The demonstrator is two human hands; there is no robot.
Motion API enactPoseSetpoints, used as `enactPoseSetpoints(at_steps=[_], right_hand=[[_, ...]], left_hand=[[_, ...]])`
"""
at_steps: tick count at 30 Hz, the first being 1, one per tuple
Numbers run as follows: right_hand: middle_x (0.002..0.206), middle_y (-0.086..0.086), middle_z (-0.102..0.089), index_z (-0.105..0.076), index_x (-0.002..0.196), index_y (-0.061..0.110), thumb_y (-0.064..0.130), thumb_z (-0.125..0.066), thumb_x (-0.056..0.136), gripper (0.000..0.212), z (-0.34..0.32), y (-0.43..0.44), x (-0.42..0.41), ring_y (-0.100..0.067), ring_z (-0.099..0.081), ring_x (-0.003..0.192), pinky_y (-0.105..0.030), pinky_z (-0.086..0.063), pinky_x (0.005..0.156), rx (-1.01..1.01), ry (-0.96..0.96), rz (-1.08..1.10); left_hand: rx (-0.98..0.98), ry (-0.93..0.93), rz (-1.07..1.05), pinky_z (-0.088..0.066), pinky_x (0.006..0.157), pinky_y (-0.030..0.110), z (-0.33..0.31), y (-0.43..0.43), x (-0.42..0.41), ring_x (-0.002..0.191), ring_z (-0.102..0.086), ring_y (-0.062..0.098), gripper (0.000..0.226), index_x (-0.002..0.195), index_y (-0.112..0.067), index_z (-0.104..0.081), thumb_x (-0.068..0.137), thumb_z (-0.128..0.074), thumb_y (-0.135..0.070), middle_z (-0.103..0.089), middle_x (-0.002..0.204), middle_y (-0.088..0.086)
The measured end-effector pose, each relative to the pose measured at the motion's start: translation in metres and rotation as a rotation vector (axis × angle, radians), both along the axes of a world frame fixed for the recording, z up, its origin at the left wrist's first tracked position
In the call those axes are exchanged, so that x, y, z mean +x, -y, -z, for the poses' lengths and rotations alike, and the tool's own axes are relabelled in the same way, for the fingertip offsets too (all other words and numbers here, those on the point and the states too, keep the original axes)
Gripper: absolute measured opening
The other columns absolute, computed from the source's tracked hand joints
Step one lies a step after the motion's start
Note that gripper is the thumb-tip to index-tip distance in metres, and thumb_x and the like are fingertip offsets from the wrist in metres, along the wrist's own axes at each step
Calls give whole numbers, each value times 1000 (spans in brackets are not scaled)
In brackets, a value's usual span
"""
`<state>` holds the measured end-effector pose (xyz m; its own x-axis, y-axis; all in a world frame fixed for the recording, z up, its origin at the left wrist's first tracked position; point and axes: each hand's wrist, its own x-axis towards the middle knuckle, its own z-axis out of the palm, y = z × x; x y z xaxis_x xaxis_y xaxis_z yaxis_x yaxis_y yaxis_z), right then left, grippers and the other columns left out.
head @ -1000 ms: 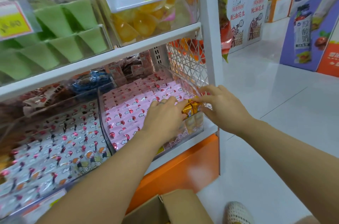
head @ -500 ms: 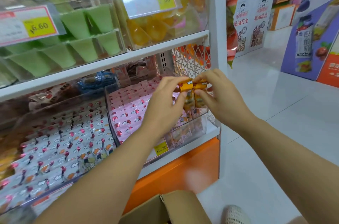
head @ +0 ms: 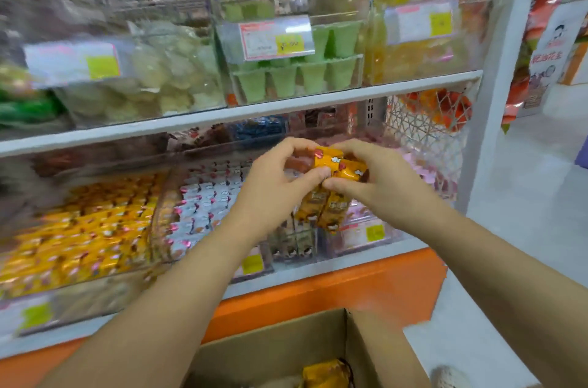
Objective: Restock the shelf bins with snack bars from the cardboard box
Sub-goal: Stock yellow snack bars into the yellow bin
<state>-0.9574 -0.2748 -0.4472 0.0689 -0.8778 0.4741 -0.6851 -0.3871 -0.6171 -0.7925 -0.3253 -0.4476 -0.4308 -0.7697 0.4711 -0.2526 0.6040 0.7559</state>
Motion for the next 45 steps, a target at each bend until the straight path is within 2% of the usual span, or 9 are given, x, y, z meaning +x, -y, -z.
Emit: enactPoseSetpoints(at_steps=[4,10,15,23,26,30,36,41,45], right_hand=[[83,26,-55,-57,104,31,26,-71,82,26,-4,16,65,15,-54,75,-6,-41,67,-37,-11,-69],[96,9,-64,-59,114,26,28,-71,82,34,-5,43,148,-7,-60,88,-20,-48,78,-96,56,-97],[100,10,-64,-55,115,31,25,-68,85,33,-3,58,199,-7,-60,92,-19,-48,81,-94,105,-182],[115,2,-64,-54,126,27,31,-65,87,41,15,86,247,-17,-58,103,-38,-49,92,-12,-180,-212],[125,0,-61,-52,129,26,35,-63,88,44,18,95,262,-20,-55,113,-39,-47,94,59,-404,-226],[128,-2,-59,-52,130,23,36,-64,88,45,28,104,278,-21,-55,115,-36,-45,94,149,-582,-236],[123,-1,-59,-47,133,33,48,-50,92,44,60,106,278,-19,-37,130,-49,0,117,95,-899,-104],[135,4,-52,-37,141,38,50,-45,94,50,61,101,271,-16,-26,137,-52,11,114,79,-911,-150],[146,8,-41,-31,146,29,41,-55,92,60,68,77,251,-16,-22,141,-46,5,116,-36,-666,-170]], left_hand=[[-11,2,-78,-49,85,21,-4,-2,70,93,-61,-2,20,94,-39,-60,85,-68,-24,-66,97,-17],[-54,61,-333,-40,78,5,10,2,179,94,-57,-8,20,102,-38,-58,92,-59,-21,-61,105,-20],[-21,293,-567,-46,90,28,47,16,249,101,-56,7,23,114,-21,-64,92,-58,-16,-61,111,-8],[3,791,-572,-41,86,36,78,38,274,104,-56,25,22,109,-22,-63,92,-57,-34,-63,110,-1],[17,749,-617,-38,100,41,82,39,277,110,-55,22,25,117,-27,-62,94,-54,-33,-65,115,-4],[2,685,-667,-34,104,39,82,40,287,106,-57,16,16,106,-30,-66,95,-54,-30,-67,106,-9],[-32,582,-672,-35,105,40,91,39,279,106,-57,15,18,106,-27,-68,96,-53,-29,-67,109,-8],[-34,541,-681,-35,104,40,93,37,276,108,-56,15,20,111,-28,-67,96,-53,-26,-64,114,-8],[-153,417,-697,-37,101,41,88,18,265,109,-55,18,22,114,-26,-65,95,-54,-24,-60,118,-5]])
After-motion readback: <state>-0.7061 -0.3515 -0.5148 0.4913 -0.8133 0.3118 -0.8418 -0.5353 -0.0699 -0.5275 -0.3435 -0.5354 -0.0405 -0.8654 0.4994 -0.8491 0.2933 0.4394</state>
